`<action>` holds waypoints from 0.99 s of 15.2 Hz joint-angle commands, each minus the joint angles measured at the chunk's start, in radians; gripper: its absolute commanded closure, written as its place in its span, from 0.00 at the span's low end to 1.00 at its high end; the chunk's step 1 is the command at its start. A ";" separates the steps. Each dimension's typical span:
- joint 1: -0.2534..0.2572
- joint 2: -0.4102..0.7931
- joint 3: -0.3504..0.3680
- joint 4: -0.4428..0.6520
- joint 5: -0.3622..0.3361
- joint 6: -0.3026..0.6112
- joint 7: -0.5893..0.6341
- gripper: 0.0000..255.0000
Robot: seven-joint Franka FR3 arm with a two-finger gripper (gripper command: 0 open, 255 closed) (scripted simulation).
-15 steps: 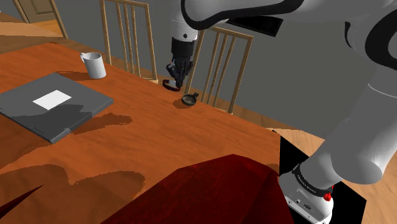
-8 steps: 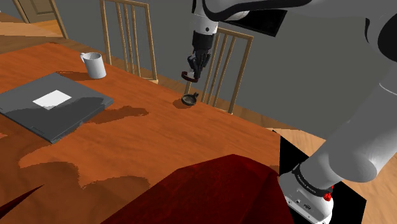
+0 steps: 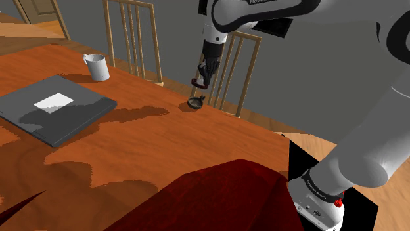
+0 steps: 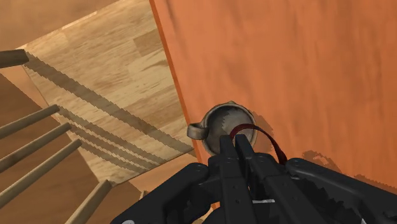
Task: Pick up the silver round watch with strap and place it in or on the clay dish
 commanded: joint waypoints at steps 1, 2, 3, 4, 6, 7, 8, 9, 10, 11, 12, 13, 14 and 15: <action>0.000 0.003 0.000 -0.024 0.000 0.027 -0.003 1.00; 0.000 0.007 -0.001 -0.033 0.000 0.040 -0.003 1.00; 0.000 0.010 -0.001 -0.042 -0.001 0.052 -0.004 1.00; 0.000 0.014 -0.001 -0.051 -0.001 0.065 -0.004 1.00; 0.001 0.023 -0.001 -0.067 -0.002 0.090 -0.005 1.00; 0.001 0.027 -0.001 -0.075 -0.003 0.102 -0.006 1.00; 0.001 0.032 -0.001 -0.083 -0.003 0.114 -0.006 1.00; 0.002 0.037 -0.001 -0.090 -0.004 0.127 -0.006 1.00; 0.002 0.040 -0.001 -0.096 -0.004 0.135 -0.007 1.00; 0.002 0.040 -0.001 -0.095 -0.004 0.135 -0.007 1.00; 0.002 0.040 -0.001 -0.095 -0.004 0.135 -0.007 1.00; 0.002 0.040 -0.001 -0.095 -0.004 0.135 -0.007 1.00; 0.002 0.040 -0.001 -0.095 -0.004 0.135 -0.007 1.00; 0.002 0.040 -0.001 -0.095 -0.004 0.135 -0.007 1.00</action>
